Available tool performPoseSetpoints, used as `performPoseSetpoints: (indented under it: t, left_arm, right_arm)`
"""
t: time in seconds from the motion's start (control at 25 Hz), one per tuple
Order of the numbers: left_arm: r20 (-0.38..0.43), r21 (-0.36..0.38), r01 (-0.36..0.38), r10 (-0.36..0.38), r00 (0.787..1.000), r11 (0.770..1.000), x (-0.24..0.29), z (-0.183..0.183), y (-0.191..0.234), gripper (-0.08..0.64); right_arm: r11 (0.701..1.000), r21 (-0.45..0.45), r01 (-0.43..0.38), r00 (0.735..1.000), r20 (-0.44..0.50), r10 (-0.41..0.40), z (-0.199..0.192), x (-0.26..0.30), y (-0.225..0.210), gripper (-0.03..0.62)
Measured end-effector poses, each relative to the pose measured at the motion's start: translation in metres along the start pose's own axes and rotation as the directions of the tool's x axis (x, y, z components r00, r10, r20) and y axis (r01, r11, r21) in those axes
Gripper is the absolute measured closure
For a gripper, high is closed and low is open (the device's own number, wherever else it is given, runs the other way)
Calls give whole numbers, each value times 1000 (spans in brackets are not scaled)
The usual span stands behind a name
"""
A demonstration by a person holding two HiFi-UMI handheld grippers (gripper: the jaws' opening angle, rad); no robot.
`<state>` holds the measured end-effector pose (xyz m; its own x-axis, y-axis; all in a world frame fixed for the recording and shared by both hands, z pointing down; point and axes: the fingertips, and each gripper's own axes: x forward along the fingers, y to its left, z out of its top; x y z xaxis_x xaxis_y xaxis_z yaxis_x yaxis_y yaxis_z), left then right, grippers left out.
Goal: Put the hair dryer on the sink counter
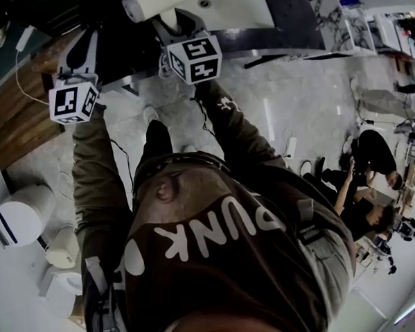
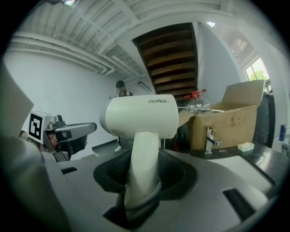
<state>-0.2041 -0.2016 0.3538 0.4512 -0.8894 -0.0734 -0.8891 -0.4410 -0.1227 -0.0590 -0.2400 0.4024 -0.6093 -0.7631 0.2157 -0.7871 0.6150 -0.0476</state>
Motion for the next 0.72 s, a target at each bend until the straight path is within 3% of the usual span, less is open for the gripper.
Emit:
performPoseSetpoints:
  t: [0.16,0.36,0.72]
  left_arm:
    - [-12,-26,19,-19,1000,999,14,-21,23,531]
    - [-11,-71,41,-42,999,997,28,-39,45,531]
    - [-34,-74,44,-47,998,996,50,-52,66,531]
  right_arm:
    - [997,61,39,988,-151,-30,-36,43,-8,423]
    - [989,119,87,949,-312,-46,-76,81,-14,425]
    - [977,168,128,850,-526,-21,-119,120,-24,423]
